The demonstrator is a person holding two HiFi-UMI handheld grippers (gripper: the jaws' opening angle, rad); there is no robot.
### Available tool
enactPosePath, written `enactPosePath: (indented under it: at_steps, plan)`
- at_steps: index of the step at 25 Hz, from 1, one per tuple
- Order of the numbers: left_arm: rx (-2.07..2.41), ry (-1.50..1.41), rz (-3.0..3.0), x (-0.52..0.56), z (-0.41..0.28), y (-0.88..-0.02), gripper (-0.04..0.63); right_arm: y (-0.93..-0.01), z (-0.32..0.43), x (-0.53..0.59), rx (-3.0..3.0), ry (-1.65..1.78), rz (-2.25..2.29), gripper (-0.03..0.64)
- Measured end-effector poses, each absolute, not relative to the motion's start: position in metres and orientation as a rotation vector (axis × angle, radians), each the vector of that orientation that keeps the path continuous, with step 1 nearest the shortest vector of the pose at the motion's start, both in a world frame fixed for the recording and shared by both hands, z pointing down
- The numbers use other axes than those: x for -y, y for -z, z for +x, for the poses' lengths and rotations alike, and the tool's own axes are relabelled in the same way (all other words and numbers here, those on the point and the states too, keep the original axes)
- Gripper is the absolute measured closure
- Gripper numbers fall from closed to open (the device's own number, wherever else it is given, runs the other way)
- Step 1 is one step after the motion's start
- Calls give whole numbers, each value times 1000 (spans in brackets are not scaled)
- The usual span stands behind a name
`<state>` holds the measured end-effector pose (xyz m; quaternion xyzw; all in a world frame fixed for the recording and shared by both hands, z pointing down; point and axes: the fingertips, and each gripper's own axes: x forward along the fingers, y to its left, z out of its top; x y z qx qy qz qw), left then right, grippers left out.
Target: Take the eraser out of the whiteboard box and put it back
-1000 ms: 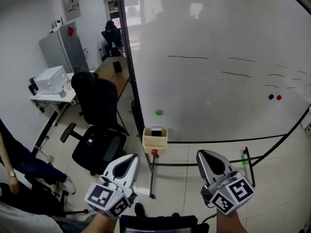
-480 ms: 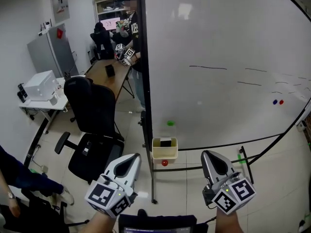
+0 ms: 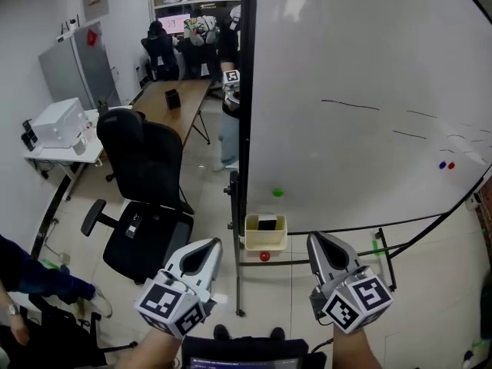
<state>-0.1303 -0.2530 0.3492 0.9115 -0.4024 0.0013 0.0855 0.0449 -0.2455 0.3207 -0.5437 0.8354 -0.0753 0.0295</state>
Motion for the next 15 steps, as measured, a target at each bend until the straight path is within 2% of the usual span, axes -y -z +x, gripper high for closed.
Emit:
enactPosePath:
  at_steps: [10, 12, 15]
  plan:
    - [1250, 13, 2701, 266, -136, -352, 560, -336, 34, 275, -2631, 263, -1658, 590]
    - [1264, 1, 2683, 270, -138, -355, 560, -346, 28, 284, -2645, 306, -1653, 530]
    - [1275, -21, 2673, 279, -142, -362, 560, -364, 19, 299, -2645, 384, -1643, 524]
